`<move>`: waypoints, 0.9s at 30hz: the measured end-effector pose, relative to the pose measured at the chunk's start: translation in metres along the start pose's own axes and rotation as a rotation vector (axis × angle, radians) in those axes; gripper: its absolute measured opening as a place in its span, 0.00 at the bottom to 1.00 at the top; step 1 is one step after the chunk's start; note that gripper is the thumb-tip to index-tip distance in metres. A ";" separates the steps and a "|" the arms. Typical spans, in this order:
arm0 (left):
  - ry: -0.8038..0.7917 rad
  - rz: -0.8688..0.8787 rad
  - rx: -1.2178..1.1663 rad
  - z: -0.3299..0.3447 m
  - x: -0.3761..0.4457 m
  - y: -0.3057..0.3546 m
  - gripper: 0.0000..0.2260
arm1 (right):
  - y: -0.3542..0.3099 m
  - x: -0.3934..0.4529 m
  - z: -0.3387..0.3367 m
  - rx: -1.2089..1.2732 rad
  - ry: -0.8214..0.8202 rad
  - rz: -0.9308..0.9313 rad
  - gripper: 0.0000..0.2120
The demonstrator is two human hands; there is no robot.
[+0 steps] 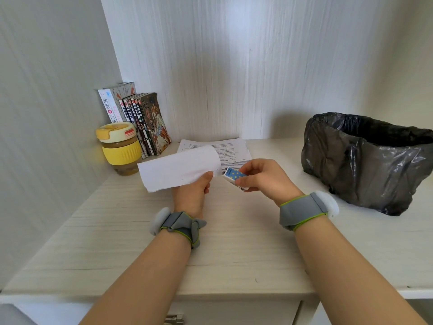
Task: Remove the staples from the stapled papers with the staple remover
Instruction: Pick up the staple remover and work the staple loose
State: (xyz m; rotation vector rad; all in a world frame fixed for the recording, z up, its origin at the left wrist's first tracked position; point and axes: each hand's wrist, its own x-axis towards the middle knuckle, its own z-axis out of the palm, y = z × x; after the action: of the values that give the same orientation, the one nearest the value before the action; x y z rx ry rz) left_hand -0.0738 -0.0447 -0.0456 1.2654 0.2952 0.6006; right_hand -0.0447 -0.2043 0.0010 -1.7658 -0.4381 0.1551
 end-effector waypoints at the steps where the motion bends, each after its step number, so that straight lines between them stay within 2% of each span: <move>1: -0.006 0.003 0.000 0.000 0.000 0.000 0.10 | 0.001 0.000 0.003 -0.025 -0.018 -0.006 0.11; 19: -0.033 0.047 0.064 0.003 -0.010 0.009 0.09 | 0.004 0.001 0.015 -0.028 0.005 -0.011 0.11; 27: -0.030 0.024 -0.054 0.007 -0.012 0.011 0.09 | 0.004 0.002 0.014 -0.010 0.021 -0.009 0.10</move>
State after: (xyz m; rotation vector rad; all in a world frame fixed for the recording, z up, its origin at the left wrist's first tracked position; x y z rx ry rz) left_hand -0.0830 -0.0553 -0.0346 1.2266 0.2377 0.6057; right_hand -0.0473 -0.1914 -0.0057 -1.7734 -0.4325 0.1281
